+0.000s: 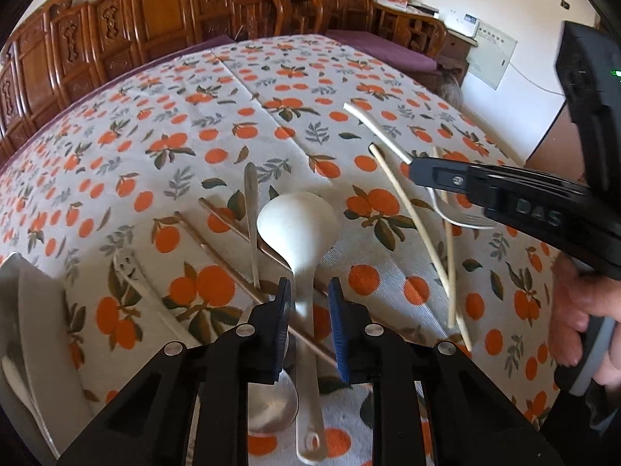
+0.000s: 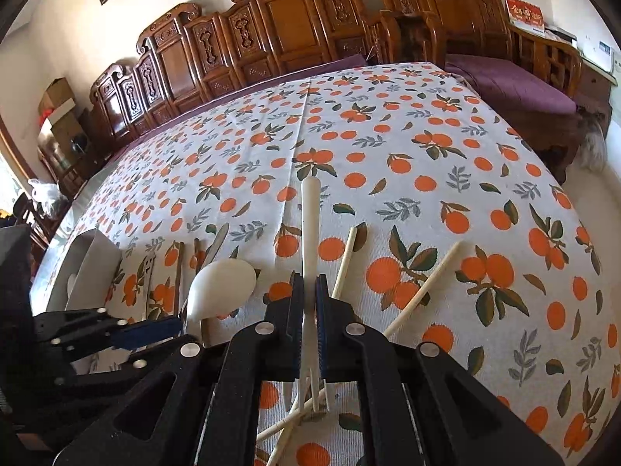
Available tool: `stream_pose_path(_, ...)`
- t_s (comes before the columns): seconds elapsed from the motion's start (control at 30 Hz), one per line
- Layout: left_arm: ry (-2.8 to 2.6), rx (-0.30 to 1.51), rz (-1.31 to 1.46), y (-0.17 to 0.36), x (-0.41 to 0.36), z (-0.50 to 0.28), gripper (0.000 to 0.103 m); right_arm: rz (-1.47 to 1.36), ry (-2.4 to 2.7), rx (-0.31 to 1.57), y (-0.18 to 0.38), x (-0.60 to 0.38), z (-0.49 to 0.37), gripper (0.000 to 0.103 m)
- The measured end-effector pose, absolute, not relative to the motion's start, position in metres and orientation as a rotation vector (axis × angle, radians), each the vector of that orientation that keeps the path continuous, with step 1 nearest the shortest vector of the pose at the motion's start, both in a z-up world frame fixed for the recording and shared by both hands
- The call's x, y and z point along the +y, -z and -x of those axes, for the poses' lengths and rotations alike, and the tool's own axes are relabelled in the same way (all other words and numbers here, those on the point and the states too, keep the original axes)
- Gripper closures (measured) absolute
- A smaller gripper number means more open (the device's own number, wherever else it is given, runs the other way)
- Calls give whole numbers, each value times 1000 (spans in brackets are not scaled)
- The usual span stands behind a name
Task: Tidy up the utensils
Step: 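Grasp a white plastic fork with the right tool while the left tool grasps a metal spoon, then carry the white fork and metal spoon toward the grey tray with both tools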
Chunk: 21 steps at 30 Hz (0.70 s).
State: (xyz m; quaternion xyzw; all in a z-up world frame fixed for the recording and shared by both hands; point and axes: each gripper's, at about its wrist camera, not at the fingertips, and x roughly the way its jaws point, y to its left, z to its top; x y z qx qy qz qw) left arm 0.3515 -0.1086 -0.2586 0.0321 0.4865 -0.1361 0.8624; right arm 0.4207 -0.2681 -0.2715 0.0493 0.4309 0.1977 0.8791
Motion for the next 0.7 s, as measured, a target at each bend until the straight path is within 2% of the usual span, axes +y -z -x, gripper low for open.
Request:
stream_pose_path(0.13, 274, 1026, -60, 261, -110, -360, 85, -105, -433, 892, 270, -265, -419, 96)
stream_pose_path(0.17, 272, 1027, -58, 261, -111, -361, 86, -106, -437, 891, 270, -265, -419, 96)
stream_pose_path(0.2, 273, 1025, -60, 261, -112, -362, 91, -106, -441, 890, 269, -264, -418, 96)
stream_pose_path(0.4, 264, 991, -44, 251, -110, -362, 95, -113, -447, 886, 269, -264, -418, 96)
stream_pose_path(0.5, 261, 949, -30, 238, -107, -359, 100, -111, -452, 876, 267, -263, -417, 96)
stream_pose_path(0.7, 251, 879, -21, 212, -101, -356, 101, -105, -461, 862, 263, -258, -415, 96)
